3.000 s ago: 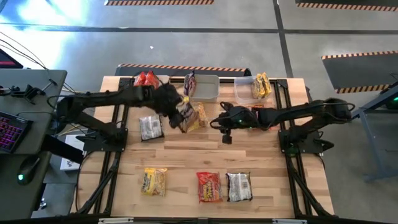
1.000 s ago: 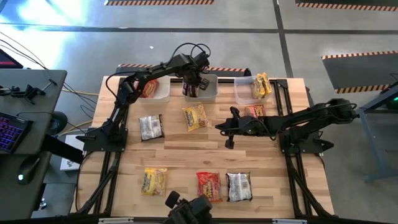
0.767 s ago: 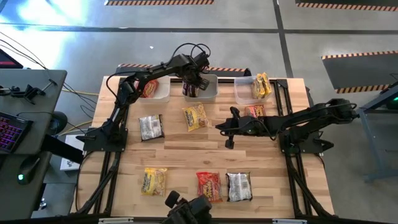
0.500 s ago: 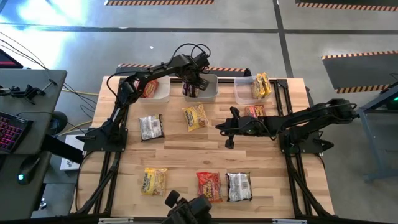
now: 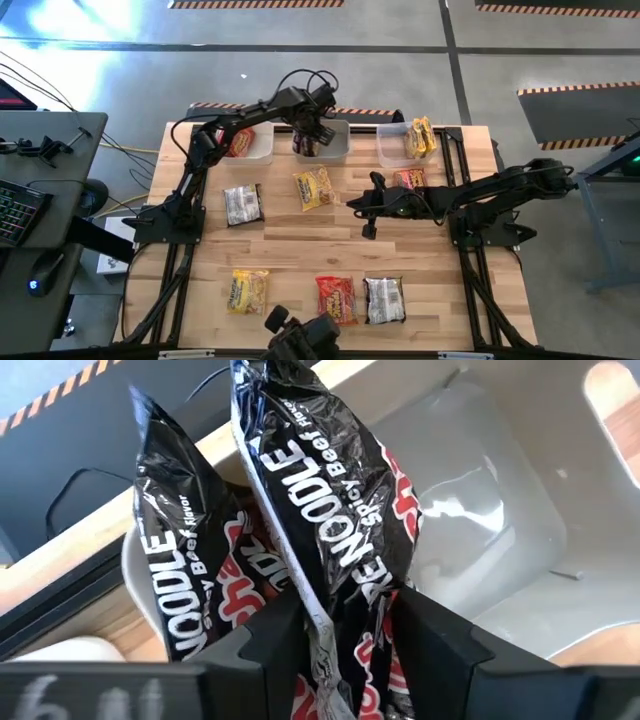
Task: Sort Maruchan noodles
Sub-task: Put the black noodle pack into the gray bin, then put the yellow noodle pack into the transparent bin
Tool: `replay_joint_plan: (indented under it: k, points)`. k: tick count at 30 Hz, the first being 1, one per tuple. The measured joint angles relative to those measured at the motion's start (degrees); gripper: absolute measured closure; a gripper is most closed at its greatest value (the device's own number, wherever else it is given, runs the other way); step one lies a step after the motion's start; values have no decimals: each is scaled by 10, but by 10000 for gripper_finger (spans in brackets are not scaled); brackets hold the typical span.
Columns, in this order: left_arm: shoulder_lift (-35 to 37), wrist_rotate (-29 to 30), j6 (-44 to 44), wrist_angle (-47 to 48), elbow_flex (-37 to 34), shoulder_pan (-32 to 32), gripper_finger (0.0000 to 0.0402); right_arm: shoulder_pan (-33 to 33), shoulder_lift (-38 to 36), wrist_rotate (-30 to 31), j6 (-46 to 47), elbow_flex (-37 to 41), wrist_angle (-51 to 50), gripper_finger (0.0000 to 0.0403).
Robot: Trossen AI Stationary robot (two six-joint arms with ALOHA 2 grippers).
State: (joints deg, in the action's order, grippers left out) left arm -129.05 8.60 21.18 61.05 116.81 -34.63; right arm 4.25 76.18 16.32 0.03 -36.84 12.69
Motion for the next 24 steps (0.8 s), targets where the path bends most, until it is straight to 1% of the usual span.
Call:
replay_joint_plan:
  k: [9,14,19,22,24]
  points:
    - [37,25,-3,8,0,-4,263,0,0,-4,0,0,-1,403]
    - [41,28,-15,24,0,-4,263,0,0,-4,0,0,-4,403]
    - [45,55,-72,30,0,-3,263,0,0,-4,0,0,-9,403]
    - [71,55,-139,40,0,-3,263,0,0,-4,0,0,-13,403]
    - [97,58,-161,49,0,2,263,0,0,-4,-2,0,-13,403]
